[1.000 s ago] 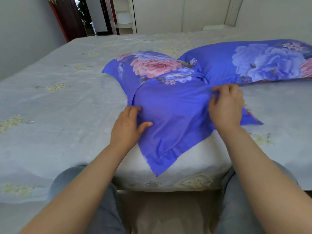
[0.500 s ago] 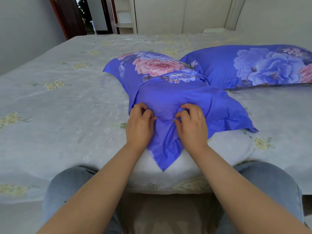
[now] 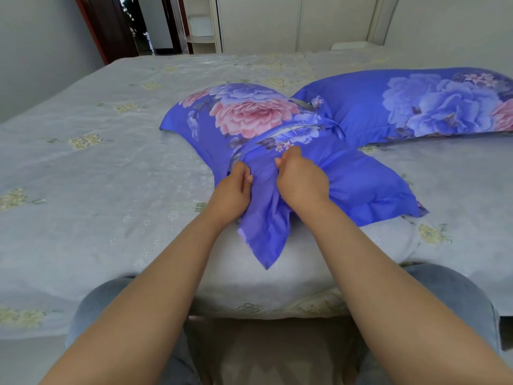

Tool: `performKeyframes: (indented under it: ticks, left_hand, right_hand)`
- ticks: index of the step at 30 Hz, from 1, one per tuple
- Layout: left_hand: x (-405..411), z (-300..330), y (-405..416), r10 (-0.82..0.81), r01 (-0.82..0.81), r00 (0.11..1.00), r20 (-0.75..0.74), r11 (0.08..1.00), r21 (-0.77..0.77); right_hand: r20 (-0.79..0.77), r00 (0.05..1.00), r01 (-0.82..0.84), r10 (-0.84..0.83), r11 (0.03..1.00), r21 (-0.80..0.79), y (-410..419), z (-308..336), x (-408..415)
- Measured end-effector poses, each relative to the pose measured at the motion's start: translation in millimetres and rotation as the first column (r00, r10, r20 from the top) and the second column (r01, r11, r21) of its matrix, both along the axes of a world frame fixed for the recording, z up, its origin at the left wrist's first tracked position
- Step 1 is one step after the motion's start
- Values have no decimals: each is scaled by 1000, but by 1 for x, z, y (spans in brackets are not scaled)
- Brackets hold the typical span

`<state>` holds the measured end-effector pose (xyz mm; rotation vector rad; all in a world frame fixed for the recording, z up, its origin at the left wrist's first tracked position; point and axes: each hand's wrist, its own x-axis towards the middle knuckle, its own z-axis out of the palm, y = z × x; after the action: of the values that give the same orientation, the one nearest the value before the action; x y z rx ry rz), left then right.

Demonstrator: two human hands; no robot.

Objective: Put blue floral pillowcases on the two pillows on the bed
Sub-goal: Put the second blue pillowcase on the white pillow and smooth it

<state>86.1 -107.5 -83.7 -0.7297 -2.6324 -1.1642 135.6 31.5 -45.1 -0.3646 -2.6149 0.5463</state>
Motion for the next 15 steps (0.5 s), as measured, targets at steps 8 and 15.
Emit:
performKeyframes:
  ticks: [8,15]
  left_hand:
    - [-3,-6,-24,-163,163,986,-14,986,16]
    - [9,-9,-6,133,-119,949,-286,991,68]
  right_hand:
    - [229,898,-306,376,907,-288,18,10,6]
    - [102,913,-392,396,918,-59,14,8,19]
